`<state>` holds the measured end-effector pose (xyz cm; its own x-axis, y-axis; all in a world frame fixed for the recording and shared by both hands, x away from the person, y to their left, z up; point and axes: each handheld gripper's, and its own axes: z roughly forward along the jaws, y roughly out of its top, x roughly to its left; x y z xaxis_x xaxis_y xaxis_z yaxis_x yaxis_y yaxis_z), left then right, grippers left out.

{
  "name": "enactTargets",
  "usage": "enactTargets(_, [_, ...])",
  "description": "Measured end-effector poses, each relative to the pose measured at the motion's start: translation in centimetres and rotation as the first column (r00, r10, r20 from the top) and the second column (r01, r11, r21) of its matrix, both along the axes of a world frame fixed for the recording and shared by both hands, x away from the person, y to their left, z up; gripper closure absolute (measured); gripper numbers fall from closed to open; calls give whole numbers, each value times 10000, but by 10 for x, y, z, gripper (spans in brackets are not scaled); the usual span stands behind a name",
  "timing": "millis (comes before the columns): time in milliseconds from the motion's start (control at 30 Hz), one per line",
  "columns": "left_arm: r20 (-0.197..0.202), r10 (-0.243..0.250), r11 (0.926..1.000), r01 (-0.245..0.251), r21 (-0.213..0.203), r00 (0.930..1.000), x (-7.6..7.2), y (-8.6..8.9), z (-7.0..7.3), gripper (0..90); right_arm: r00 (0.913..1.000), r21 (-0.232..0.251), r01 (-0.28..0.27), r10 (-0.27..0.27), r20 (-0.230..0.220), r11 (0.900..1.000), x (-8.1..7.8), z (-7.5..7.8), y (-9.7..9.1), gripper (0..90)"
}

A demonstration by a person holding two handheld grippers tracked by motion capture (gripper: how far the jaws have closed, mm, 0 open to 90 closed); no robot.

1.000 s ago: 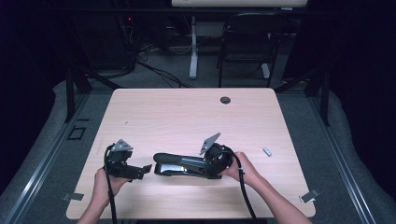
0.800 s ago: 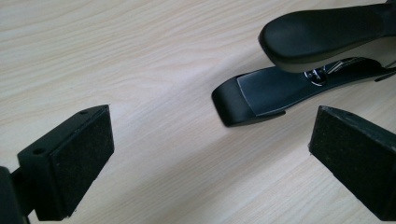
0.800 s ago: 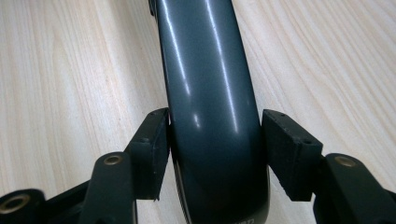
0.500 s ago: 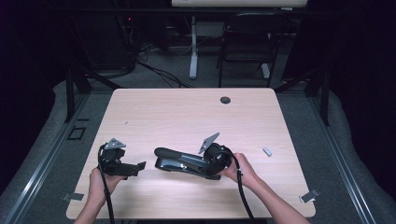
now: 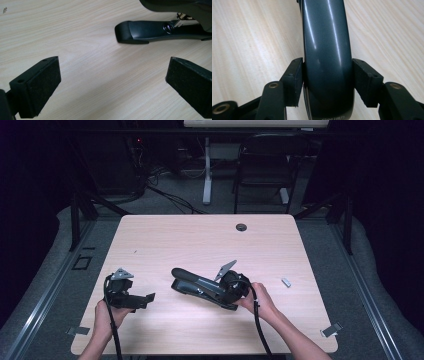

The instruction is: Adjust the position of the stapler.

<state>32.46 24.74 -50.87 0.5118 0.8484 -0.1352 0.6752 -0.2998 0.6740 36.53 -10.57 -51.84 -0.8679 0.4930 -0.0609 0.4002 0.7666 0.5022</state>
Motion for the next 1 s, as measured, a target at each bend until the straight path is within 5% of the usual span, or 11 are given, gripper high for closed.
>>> enactTargets(267, [-49, 4, 10000, -4, -25, 10000, 0, 1, 0, 1, 9959, 0, 906, -906, -3, 9959, 10, 0, -12, 451])
enactTargets(567, [-54, 71, 9999, -71, -73, 10000, 1, 1, -2, 1, 9797, -22, 2004, -2004, -75, 9797, 22, 1, -30, 450])
enactTargets(767, [-170, -76, 10000, 76, -5, 9998, 2, 1, -1, 1, 9818, 38, 1893, -1892, -161, 9819, 24, 2, -38, 455])
enactTargets(1000, [-63, 69, 10000, -69, -62, 10000, 1, -1, -2, 1, 9798, -60, 1830, -1828, -809, 9831, 20, 6, -56, 447])
